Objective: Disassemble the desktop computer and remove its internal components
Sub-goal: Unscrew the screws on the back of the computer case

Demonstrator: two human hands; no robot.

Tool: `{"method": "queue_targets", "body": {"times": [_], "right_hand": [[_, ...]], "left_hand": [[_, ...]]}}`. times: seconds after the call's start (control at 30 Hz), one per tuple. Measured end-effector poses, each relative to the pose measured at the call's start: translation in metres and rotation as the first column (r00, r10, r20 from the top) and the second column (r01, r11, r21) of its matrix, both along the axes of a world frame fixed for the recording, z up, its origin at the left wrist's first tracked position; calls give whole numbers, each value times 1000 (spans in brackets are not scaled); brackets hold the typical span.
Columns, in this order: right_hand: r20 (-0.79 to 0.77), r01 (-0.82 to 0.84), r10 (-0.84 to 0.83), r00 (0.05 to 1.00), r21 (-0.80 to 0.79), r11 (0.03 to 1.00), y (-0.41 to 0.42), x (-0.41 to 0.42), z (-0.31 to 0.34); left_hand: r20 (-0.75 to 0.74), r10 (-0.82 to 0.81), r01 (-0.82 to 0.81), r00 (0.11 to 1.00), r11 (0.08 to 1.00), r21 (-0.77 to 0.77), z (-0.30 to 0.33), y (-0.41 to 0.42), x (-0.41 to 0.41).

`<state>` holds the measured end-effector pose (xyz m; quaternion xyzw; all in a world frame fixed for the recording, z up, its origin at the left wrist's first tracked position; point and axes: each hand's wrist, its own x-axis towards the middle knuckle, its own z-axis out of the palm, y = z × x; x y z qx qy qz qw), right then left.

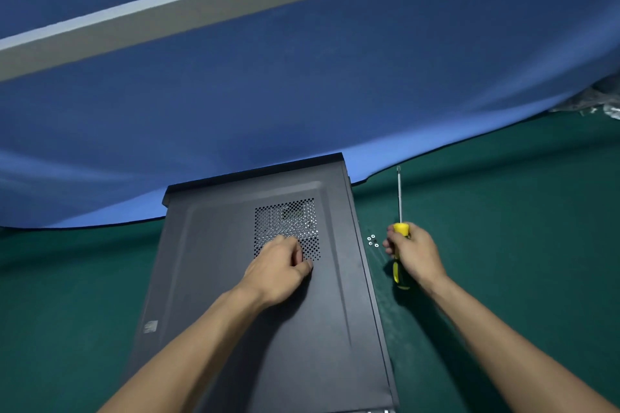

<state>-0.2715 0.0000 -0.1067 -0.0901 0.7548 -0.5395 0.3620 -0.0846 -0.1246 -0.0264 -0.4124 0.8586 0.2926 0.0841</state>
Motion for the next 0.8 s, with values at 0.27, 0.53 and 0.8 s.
{"method": "queue_targets", "body": {"times": [0.27,0.53,0.8], "right_hand": [[-43,-89,79,996,-299,950,36,82,93],[88,-109,143,986,-312,944,69,225,123],[-3,-274,282,959,-247,929,92,331,115]], "left_hand": [[-149,84,-78,985,996,50,25,24,55],[-415,353,-243,839,924,295,42,59,164],[-420,568,-299,708,779,550,27,100,256]]}}
